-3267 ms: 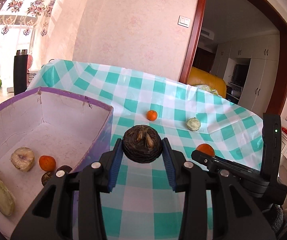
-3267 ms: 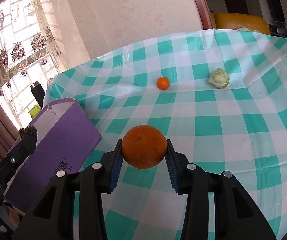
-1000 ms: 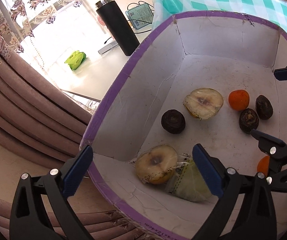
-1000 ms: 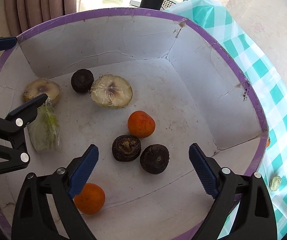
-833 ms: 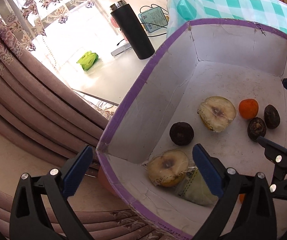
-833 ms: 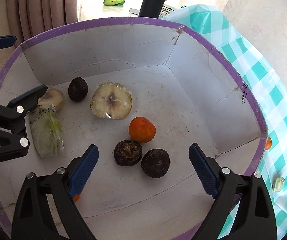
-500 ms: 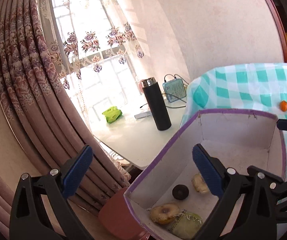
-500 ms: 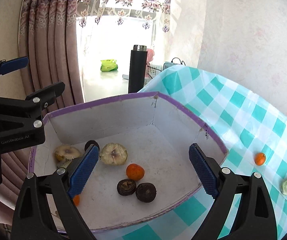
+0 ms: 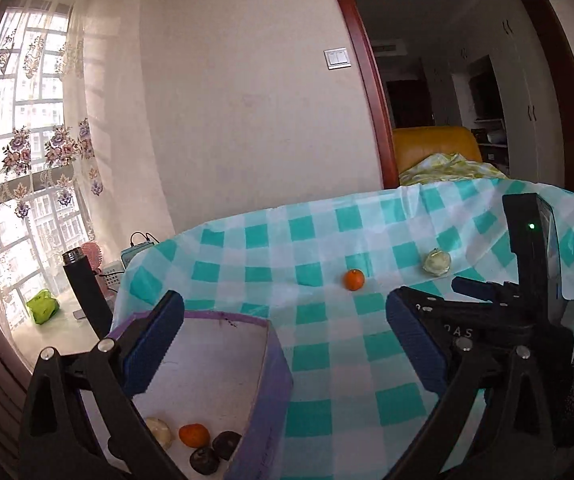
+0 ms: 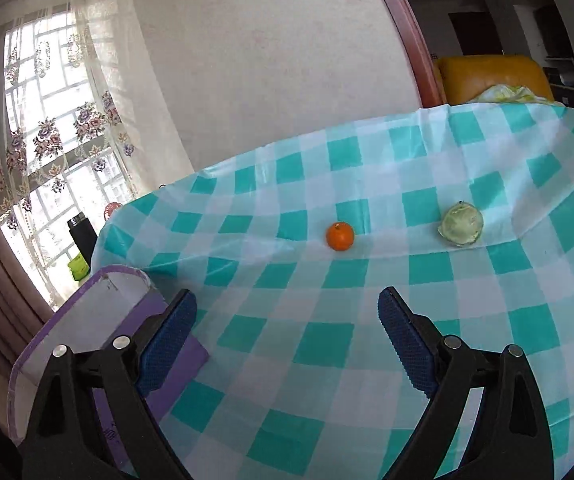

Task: Organize fruits
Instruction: 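Move both open tools back toward the last mandarin and cabbage half, then grasp the wrapped cabbage half with the right tool while the left tool grasps the mandarin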

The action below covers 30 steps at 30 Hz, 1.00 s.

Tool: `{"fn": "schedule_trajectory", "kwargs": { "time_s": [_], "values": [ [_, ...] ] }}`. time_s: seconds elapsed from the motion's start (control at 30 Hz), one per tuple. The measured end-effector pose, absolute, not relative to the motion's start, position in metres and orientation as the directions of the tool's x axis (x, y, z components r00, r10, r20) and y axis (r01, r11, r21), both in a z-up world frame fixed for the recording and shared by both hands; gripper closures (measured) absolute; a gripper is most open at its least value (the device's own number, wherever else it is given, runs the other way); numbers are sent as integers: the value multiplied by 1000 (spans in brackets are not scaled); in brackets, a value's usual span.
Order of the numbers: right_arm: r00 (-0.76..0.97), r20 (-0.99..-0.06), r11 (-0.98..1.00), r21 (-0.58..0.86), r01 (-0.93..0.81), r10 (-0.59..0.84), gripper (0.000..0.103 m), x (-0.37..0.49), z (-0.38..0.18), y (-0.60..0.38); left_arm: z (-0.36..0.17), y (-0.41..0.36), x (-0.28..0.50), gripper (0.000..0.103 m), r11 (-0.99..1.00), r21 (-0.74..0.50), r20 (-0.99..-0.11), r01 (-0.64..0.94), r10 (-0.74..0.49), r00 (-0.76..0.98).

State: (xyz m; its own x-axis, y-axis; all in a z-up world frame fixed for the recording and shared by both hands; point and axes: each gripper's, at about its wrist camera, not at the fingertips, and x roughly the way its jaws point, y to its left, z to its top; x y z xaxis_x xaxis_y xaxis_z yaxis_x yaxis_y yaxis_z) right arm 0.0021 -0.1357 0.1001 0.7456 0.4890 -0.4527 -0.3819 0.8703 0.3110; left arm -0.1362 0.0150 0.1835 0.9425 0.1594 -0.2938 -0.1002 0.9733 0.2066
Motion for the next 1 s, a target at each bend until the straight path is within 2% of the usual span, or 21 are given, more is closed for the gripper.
{"fn": "schedule_trajectory", "kwargs": {
  "time_s": [0.13, 0.2, 0.3, 0.4, 0.6, 0.77, 0.87, 1.0],
  "values": [
    [771, -575, 960, 218, -177, 273, 14, 37, 75, -175, 140, -23, -83, 2, 990, 140, -374, 16, 38, 927],
    [754, -631, 978, 199, -70, 182, 14, 54, 63, -198, 116, -31, -51, 2, 993, 116, -426, 36, 18, 904],
    [746, -651, 977, 212, -3, 143, 14, 69, 49, -223, 79, -29, -2, 2, 997, 70, -530, 19, 22, 848],
    [731, -667, 972, 235, 24, 144, 14, 80, 42, -236, 57, -15, 37, 2, 1000, -8, -601, -20, 11, 799],
    [721, -677, 963, 264, 52, 146, 14, 101, 31, -240, 44, 9, 87, 2, 992, -85, -645, -96, 18, 764],
    [693, -676, 924, 381, 37, 251, 14, 130, 20, -253, 33, 34, 118, 2, 964, -210, -682, -165, -24, 731],
    [694, -672, 923, 385, 26, 260, 14, 150, 20, -251, 26, 46, 123, 2, 943, -273, -700, -189, -60, 711],
    [689, -693, 952, 305, 12, 213, 15, 179, 23, -230, 23, 53, 122, 2, 928, -310, -697, -207, -74, 713]
  ]
}}
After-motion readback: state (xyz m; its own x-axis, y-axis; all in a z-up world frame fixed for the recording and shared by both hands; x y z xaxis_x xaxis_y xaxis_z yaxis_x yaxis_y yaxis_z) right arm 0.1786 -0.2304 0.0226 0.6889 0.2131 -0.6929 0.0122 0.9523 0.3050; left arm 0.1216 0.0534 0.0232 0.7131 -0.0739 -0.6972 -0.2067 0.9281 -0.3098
